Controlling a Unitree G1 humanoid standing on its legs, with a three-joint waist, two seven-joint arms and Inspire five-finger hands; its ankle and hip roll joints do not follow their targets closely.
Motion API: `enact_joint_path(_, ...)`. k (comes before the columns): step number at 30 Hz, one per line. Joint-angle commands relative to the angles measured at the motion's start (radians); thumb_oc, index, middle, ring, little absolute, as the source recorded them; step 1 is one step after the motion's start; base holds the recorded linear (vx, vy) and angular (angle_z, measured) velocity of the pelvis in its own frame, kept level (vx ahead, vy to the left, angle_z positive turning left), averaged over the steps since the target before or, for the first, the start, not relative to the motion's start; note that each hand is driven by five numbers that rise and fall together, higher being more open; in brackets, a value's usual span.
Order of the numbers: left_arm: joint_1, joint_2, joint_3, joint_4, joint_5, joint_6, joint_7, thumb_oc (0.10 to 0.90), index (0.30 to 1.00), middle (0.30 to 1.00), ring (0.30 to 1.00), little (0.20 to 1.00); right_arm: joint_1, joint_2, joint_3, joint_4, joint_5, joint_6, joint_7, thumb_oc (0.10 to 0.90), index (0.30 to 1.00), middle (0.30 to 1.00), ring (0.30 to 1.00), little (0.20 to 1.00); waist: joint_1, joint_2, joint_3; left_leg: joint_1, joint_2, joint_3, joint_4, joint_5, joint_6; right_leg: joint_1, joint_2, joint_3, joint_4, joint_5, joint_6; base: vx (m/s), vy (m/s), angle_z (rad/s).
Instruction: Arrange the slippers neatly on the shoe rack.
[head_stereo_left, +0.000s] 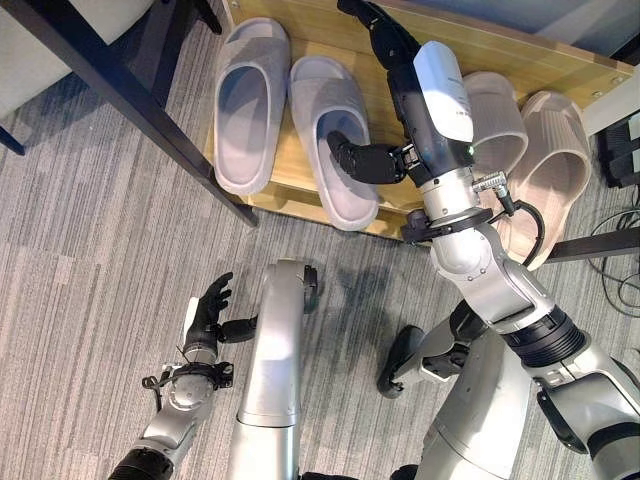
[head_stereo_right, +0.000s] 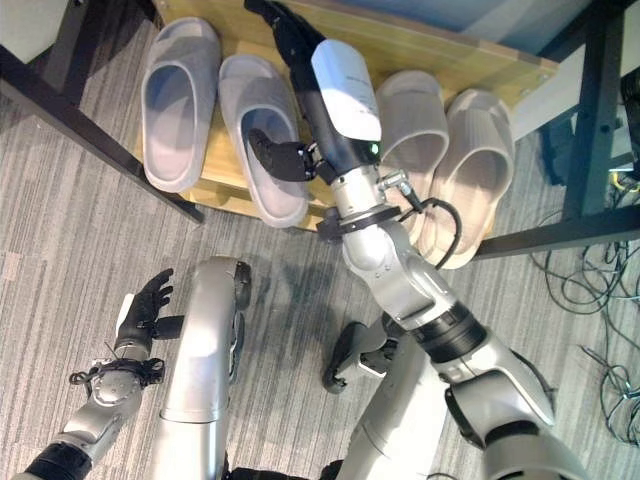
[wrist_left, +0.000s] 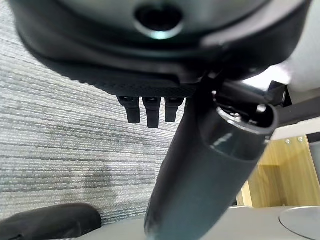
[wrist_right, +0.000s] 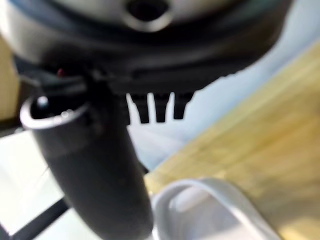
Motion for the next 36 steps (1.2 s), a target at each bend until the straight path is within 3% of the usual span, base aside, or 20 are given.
enact_joint_path(1, 0.039, -0.006, -0.01, -0.057, 0.04, -0.043, 0.015, 0.8, 0.9, 0.9, 0.9, 0.9, 0.014, 0.056, -0.097, -0.166, 0.071, -0.12, -0.069, 0.8, 0.9, 0.9, 0.9, 0.9, 0.035, -0.017, -0.035, -0.012, -0.031, -0.011, -0.015, -0.07, -0.018, 0.048, -0.075, 0.037, 0.115, -0.035, 0.048, 0.0, 0.0, 0.0)
enact_joint_path(7, 0.031, -0.013, -0.013, -0.047, 0.04, -0.041, 0.046, 0.8, 0.9, 0.9, 0.9, 0.9, 0.123, 0.159, -0.082, -0.177, 0.195, -0.16, -0.086, 0.8, 0.9, 0.9, 0.9, 0.9, 0.028, -0.022, -0.035, -0.012, -0.027, -0.006, -0.021, -0.068, -0.025, 0.047, -0.077, 0.035, 0.117, -0.036, 0.04, 0.0, 0.0, 0.0)
enact_joint_path(16, 0.041, -0.011, -0.022, -0.06, 0.048, -0.037, 0.068, 0.8, 0.9, 0.9, 0.9, 0.9, 0.177, 0.197, -0.054, -0.192, 0.215, -0.148, -0.09, 0.8, 0.9, 0.9, 0.9, 0.9, 0.022, -0.029, -0.035, -0.012, -0.018, 0.002, -0.019, -0.066, -0.028, 0.037, -0.078, 0.038, 0.115, -0.034, 0.039, 0.0, 0.0, -0.01)
enact_joint_path(27, 0.049, -0.006, -0.04, -0.061, 0.064, -0.036, 0.09, 0.8, 0.9, 0.9, 0.9, 0.9, 0.209, 0.282, -0.005, -0.168, 0.221, -0.143, -0.115, 0.8, 0.9, 0.9, 0.9, 0.9, 0.025, -0.015, -0.035, -0.012, -0.02, 0.014, -0.037, -0.057, -0.028, 0.036, -0.079, 0.047, 0.114, -0.038, 0.035, 0.0, 0.0, 0.0)
enact_joint_path(36, 0.031, -0.002, -0.067, -0.054, 0.073, -0.038, 0.098, 0.8, 0.9, 0.9, 0.9, 0.9, 0.14, 0.34, 0.04, -0.071, 0.26, -0.145, -0.122, 0.8, 0.9, 0.9, 0.9, 0.9, 0.038, 0.002, -0.035, -0.012, -0.028, 0.01, -0.041, -0.054, -0.033, 0.046, -0.083, 0.045, 0.109, -0.036, 0.034, 0.0, 0.0, 0.0)
